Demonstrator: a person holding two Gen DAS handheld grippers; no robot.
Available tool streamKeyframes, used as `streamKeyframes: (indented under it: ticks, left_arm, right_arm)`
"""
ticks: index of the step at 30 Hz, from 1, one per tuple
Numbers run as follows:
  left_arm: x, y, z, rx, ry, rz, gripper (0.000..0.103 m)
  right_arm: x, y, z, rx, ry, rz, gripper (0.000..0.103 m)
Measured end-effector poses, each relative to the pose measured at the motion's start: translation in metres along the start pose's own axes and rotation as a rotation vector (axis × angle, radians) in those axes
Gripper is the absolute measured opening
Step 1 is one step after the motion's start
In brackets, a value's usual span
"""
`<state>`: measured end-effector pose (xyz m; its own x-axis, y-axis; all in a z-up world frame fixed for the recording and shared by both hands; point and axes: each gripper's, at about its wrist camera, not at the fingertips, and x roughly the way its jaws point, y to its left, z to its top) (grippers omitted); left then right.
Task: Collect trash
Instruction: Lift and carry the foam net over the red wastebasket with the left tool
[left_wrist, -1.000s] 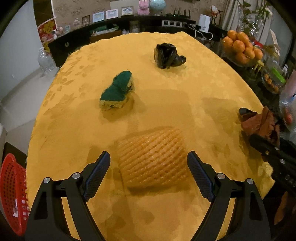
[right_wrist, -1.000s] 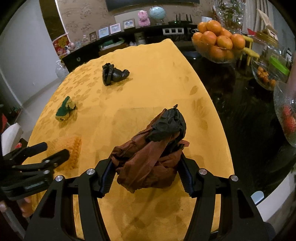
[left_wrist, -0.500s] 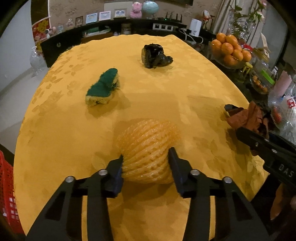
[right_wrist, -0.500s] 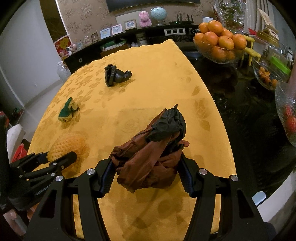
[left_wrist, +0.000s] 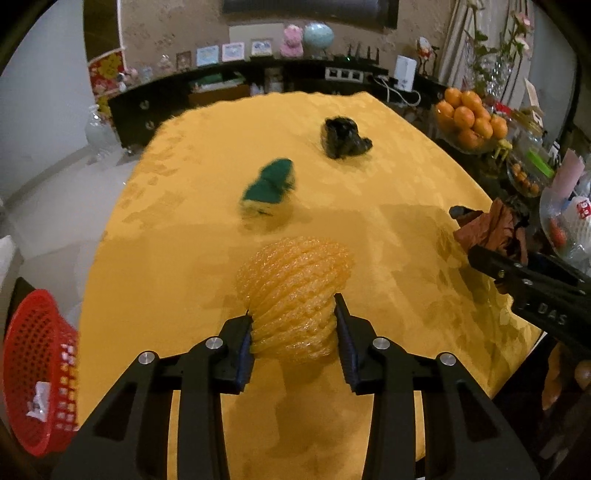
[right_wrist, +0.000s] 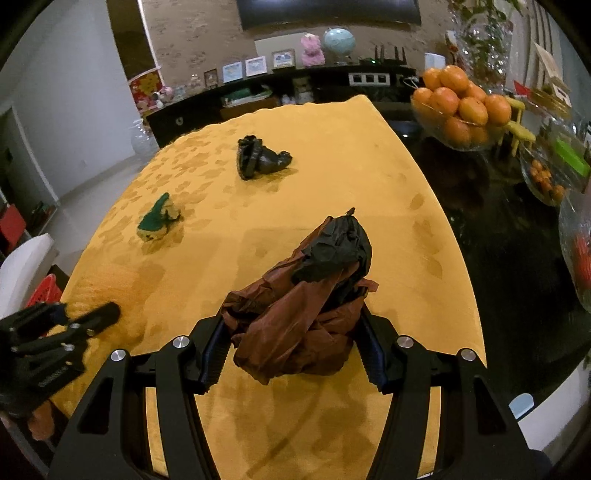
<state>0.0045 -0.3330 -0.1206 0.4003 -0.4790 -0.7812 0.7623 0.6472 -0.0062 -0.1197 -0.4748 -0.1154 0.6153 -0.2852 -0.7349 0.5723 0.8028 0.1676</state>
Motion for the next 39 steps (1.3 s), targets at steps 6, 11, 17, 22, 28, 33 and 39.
streamKeyframes:
  ticks: [6,11,17,22,28,33,39]
  left_arm:
    - [-0.031,0.013,-0.005,0.000,-0.060,0.056,0.036]
    - [-0.053,0.031,-0.008,-0.021,-0.095,0.101,0.036]
    - [-0.076,0.055,-0.018,-0.046,-0.130,0.158,0.036]
    - [-0.094,0.082,-0.030,-0.086,-0.147,0.207,0.036]
    - [-0.111,0.117,-0.043,-0.146,-0.164,0.257,0.036]
    - [-0.121,0.143,-0.054,-0.196,-0.172,0.302,0.036]
    - [-0.128,0.168,-0.058,-0.249,-0.176,0.327,0.036]
  right_arm:
    - [-0.002,0.008,-0.003,-0.027,-0.015,-0.009,0.058]
    - [-0.008,0.017,-0.005,-0.056,-0.034,-0.016,0.058]
    - [-0.021,0.037,-0.010,-0.085,-0.059,0.004,0.058]
    - [-0.029,0.066,-0.018,-0.108,-0.053,0.065,0.058]
    - [-0.035,0.100,-0.023,-0.124,-0.031,0.140,0.058]
    - [-0.039,0.128,-0.028,-0.131,-0.005,0.203,0.058]
    - [-0.037,0.155,-0.040,-0.196,0.009,0.217,0.058]
